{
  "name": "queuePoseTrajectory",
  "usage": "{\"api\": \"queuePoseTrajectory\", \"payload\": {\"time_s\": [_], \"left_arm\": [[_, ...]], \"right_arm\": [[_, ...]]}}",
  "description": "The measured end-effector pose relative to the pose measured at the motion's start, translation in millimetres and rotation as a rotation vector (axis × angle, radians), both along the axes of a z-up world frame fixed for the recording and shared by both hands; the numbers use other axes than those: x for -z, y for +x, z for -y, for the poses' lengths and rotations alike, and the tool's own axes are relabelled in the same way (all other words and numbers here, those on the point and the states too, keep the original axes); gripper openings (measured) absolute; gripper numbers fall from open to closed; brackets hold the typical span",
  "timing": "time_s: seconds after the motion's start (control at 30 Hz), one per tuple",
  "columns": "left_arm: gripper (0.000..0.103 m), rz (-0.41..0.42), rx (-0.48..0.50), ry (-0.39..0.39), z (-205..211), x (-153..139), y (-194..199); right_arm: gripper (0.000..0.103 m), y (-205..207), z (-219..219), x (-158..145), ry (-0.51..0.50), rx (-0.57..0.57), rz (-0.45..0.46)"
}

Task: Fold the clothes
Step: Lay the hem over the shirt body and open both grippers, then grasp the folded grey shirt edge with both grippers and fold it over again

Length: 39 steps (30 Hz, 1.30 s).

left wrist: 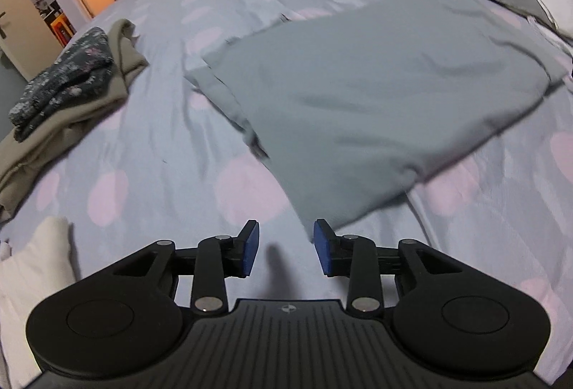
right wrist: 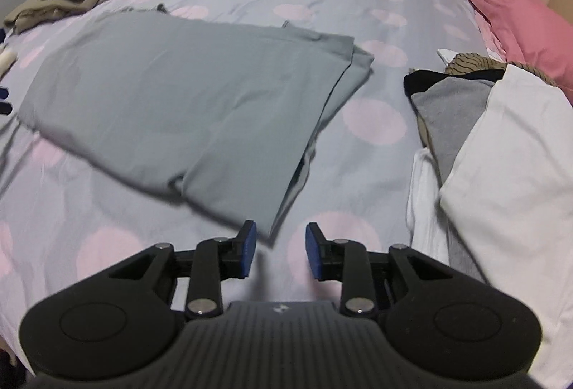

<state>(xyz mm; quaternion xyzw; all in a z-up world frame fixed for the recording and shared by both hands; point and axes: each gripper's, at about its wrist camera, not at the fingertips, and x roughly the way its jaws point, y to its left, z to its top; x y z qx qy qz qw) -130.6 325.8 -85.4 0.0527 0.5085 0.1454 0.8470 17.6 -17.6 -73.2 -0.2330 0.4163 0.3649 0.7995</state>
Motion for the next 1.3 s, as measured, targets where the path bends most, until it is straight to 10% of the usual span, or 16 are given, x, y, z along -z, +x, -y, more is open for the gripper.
{"api": "queuePoseTrajectory", "payload": {"time_s": [0.23, 0.37, 0.6, 0.87, 1.03, 1.1, 1.3], "left_arm": [[0.032, -0.007, 0.072, 0.079, 15.3, 13.5, 6.0], [0.003, 0.004, 0.088, 0.079, 18.8, 9.8, 10.9], [0.001, 0.061, 0.020, 0.030, 6.3, -20.6, 0.0], [0.000, -0.084, 0.018, 0.083, 2.8, 11.2, -5.0], [0.013, -0.066, 0.065, 0.144, 10.7, 2.2, -17.1], [0.022, -0.043, 0.129, 0.204, 27.3, 0.0, -17.2], [0.035, -0.068, 0.284, 0.444, 76.7, 21.5, -5.6]], "right_arm": [[0.041, -6.1, -10.3, 20.3, -0.031, -0.085, 0.036], [0.010, -2.6, -19.6, 22.7, -0.041, -0.092, 0.057], [0.005, 0.3, -11.2, -2.2, -0.032, -0.035, 0.098], [0.004, 2.5, -10.5, 23.5, -0.170, -0.046, 0.078], [0.017, -0.8, -2.1, 17.8, -0.190, -0.018, 0.113], [0.045, -11.3, -1.6, 11.8, -0.162, -0.044, 0.155], [0.048, -62.2, -25.1, 19.5, -0.228, -0.240, 0.365]]}}
